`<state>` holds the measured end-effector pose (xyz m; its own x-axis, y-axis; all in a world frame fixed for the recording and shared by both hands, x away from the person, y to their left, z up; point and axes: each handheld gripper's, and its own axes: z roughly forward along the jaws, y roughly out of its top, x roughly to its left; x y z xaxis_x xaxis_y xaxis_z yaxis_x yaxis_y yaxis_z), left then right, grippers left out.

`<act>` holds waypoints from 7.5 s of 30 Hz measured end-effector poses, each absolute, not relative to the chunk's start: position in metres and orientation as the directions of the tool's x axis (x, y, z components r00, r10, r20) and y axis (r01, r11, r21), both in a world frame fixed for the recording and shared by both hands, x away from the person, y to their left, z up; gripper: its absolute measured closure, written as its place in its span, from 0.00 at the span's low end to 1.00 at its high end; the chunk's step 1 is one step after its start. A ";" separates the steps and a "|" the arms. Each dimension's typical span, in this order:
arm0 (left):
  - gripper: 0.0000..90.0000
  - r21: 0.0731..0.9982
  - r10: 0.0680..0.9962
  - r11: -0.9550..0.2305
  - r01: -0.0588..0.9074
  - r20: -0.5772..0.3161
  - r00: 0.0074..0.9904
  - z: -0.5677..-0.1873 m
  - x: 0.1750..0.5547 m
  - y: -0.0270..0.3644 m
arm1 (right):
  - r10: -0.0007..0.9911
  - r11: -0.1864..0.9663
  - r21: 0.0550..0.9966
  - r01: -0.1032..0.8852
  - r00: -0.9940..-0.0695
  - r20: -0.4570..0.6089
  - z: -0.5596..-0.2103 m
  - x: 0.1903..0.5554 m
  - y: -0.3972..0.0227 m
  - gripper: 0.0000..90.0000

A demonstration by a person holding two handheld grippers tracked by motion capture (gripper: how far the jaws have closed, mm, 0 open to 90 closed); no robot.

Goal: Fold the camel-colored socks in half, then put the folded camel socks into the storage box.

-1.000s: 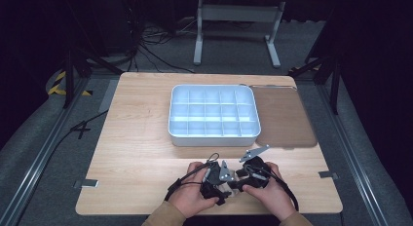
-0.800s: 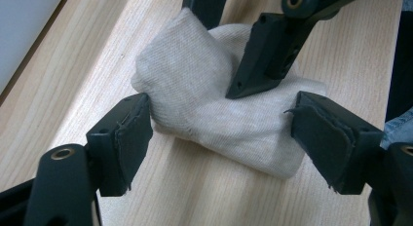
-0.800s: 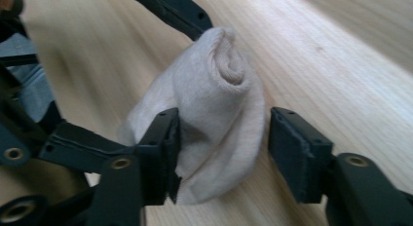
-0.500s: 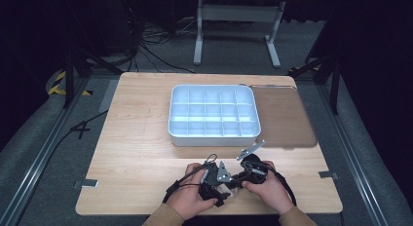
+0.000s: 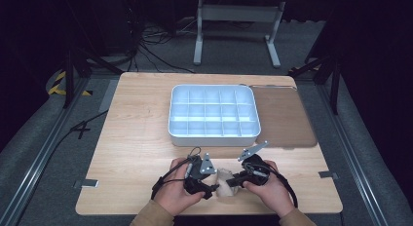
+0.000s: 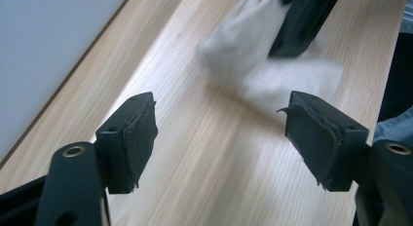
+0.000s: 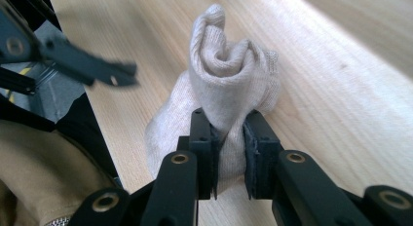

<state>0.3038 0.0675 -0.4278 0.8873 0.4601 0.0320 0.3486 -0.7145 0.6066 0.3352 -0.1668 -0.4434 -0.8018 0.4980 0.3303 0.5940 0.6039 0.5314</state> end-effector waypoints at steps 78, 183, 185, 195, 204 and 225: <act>0.35 0.624 0.658 -0.583 0.520 -0.012 0.753 -0.428 0.319 0.141 | 0.713 0.553 0.595 0.583 -0.701 0.023 -0.339 0.436 -0.227 0.85; 0.34 0.596 0.710 -0.560 0.576 -0.012 0.704 -0.436 0.299 0.168 | 0.672 0.726 0.282 0.628 -0.735 -0.092 -0.411 0.483 -0.173 0.79; 0.33 0.594 0.709 -0.564 0.573 -0.007 0.705 -0.436 0.300 0.168 | 0.675 0.715 0.309 0.626 -0.734 -0.076 -0.404 0.480 -0.178 0.77; 0.33 0.591 0.711 -0.563 0.578 -0.011 0.703 -0.437 0.300 0.166 | 0.664 0.680 0.455 0.575 -0.747 -0.048 -0.375 0.457 -0.202 0.69; 0.33 0.597 0.703 -0.569 0.566 -0.004 0.711 -0.435 0.300 0.164 | 0.633 0.653 0.557 0.513 -0.773 -0.031 -0.360 0.427 -0.219 0.67; 0.33 0.589 0.686 -0.578 0.565 -0.026 0.728 -0.432 0.307 0.159 | 0.576 0.578 0.681 0.451 -0.816 0.052 -0.362 0.366 -0.256 0.59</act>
<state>0.3066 0.1588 -0.4323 0.7275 0.6856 -0.0256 0.5652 -0.5777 0.5889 0.3663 -0.2559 -0.3619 -0.8159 0.5759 0.0515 0.4506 0.5775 0.6808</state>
